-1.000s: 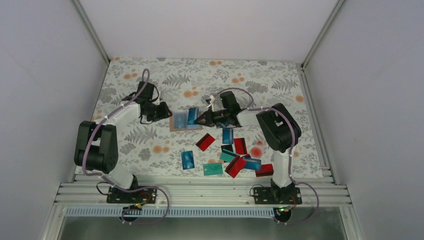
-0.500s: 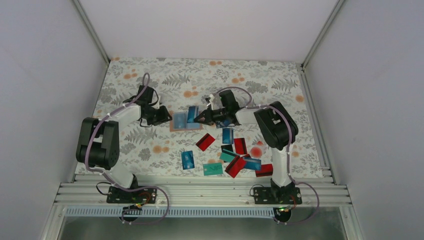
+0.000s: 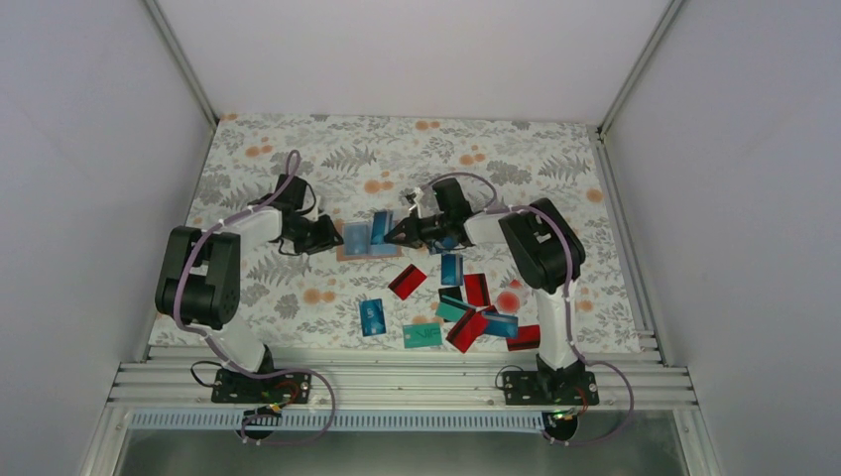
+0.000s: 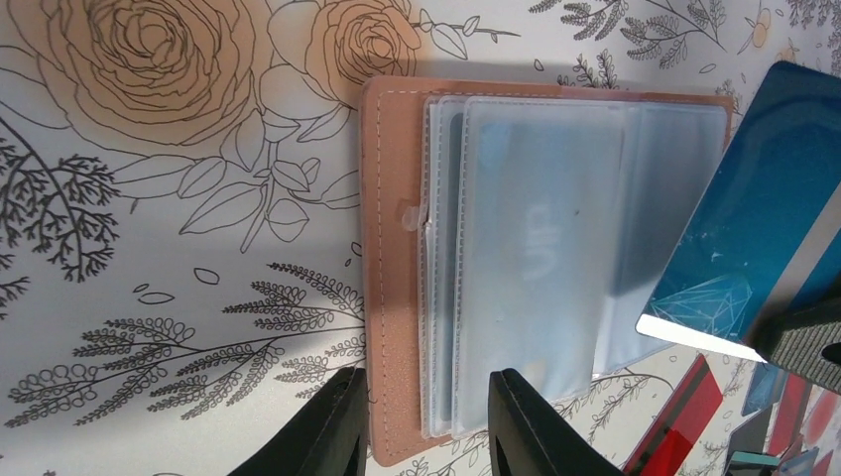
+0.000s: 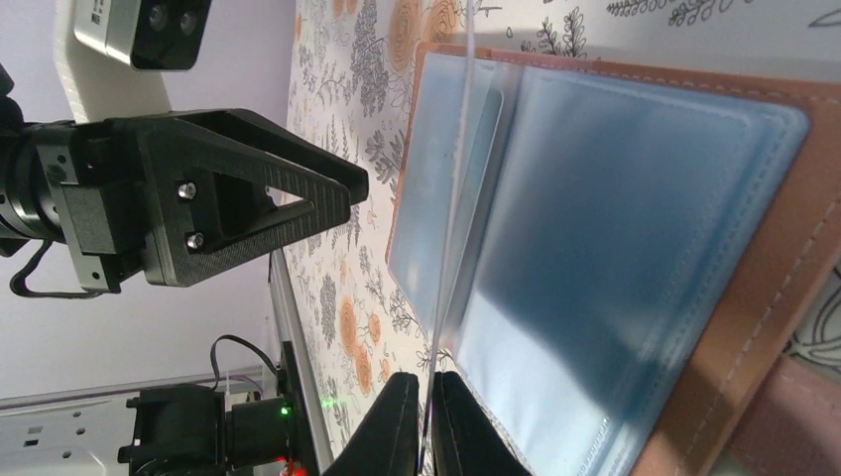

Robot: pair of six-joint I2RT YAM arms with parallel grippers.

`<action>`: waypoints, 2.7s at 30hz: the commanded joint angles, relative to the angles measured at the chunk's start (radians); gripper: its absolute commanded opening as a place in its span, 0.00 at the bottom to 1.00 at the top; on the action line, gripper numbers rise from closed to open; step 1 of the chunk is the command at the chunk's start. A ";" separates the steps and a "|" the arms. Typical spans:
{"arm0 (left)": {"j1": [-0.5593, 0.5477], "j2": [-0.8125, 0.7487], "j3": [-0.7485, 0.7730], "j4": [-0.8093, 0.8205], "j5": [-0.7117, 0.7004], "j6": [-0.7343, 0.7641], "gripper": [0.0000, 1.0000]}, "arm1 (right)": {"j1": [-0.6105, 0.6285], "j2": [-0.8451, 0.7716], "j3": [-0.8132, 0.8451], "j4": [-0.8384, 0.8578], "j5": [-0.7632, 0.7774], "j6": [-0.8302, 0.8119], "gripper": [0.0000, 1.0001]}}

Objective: Put the credit cards into the card holder

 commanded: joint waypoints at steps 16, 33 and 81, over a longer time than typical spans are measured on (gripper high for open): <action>0.005 0.035 -0.045 0.047 0.045 0.024 0.28 | 0.030 0.088 0.095 -0.056 -0.017 -0.026 0.04; 0.005 0.053 -0.054 0.060 0.051 0.030 0.25 | 0.018 0.056 0.067 0.008 -0.041 0.051 0.04; 0.005 0.066 -0.056 0.052 0.080 0.059 0.24 | 0.072 0.149 0.084 -0.027 -0.070 0.125 0.04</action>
